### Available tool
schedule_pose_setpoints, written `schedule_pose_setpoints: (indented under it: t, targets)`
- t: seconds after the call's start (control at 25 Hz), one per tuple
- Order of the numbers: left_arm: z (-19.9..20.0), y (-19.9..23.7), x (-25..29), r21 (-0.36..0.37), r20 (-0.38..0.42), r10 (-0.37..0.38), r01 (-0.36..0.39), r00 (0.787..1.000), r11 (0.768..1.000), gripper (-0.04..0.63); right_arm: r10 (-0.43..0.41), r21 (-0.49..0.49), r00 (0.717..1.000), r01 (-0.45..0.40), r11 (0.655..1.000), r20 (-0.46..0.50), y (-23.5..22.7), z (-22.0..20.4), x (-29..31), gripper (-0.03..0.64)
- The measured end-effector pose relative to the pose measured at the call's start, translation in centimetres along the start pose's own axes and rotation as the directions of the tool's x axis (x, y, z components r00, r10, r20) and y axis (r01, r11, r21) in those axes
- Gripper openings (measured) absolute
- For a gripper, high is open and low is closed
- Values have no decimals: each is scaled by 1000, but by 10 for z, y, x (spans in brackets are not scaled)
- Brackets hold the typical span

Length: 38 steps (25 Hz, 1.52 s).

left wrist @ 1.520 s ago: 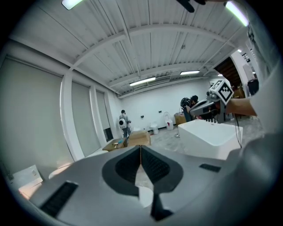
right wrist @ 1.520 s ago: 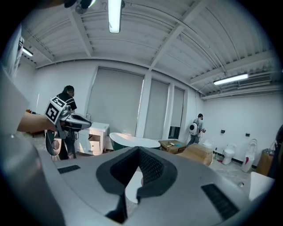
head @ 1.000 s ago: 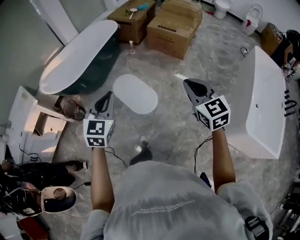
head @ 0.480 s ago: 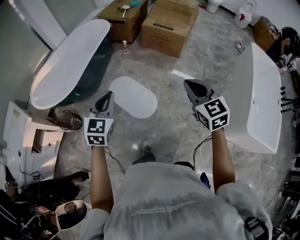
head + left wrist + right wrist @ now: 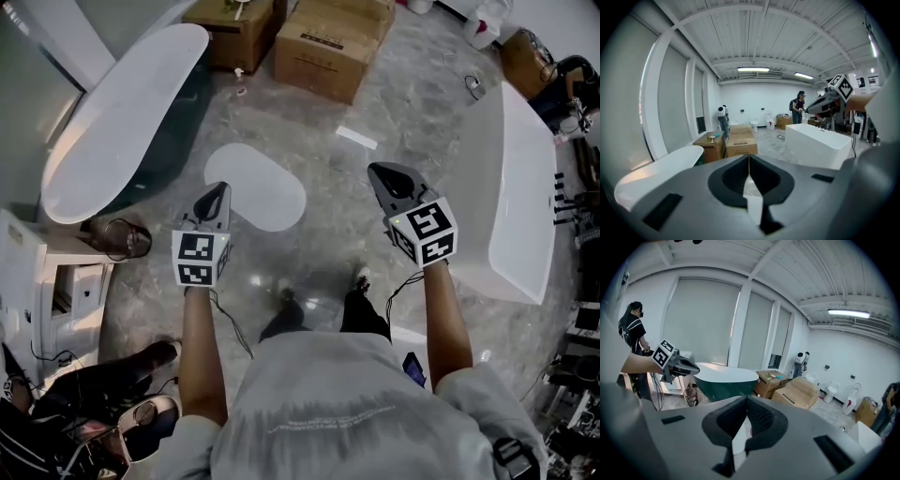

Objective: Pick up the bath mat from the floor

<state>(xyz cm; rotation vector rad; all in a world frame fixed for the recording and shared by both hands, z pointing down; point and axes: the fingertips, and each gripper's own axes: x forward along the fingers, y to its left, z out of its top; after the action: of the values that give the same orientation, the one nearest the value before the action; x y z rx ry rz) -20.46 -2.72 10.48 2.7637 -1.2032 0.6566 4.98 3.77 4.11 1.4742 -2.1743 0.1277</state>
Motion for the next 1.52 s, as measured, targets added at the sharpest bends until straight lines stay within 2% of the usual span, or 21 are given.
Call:
schedule_pose_setpoints:
  t: [0.24,0.44,0.56,0.76,0.92,1.04,1.2,1.4,1.48,1.52]
  targets:
    - [-18,-3,20,-42,-46,32,-34,998,999,18,72,-18,997,-72,997,-5,-14,-10,26,14]
    - [-34,-8,45,-117,-118,96,-110,988,987,18,157,-32,988,-157,987,-2,-50,-19,59,15]
    - [-39,-12,70,-131,-150,135,-155,979,979,18,210,-12,978,-210,978,1,-73,-35,88,15]
    - [-40,-17,115,-192,-188,183,-219,965,957,18,313,35,950,-312,949,-14,-98,-56,141,15]
    - [-60,-16,143,-206,-240,206,-257,949,944,18,386,56,922,-383,922,-42,-100,-78,185,14]
    - [-81,-5,160,-215,-254,232,-289,939,933,18,410,55,910,-407,912,-65,-95,-96,215,14]
    - [-126,8,184,-249,-288,216,-291,933,924,19,416,48,903,-413,910,-108,-76,-125,254,15]
    - [-188,9,212,-286,-330,162,-262,930,922,28,424,90,893,-415,905,-147,-50,-166,292,15]
    - [-215,4,224,-297,-341,130,-238,931,925,113,417,92,895,-407,909,-160,-42,-186,304,15]
    - [-229,2,230,-302,-345,115,-227,931,926,121,410,92,897,-400,912,-164,-38,-196,311,14]
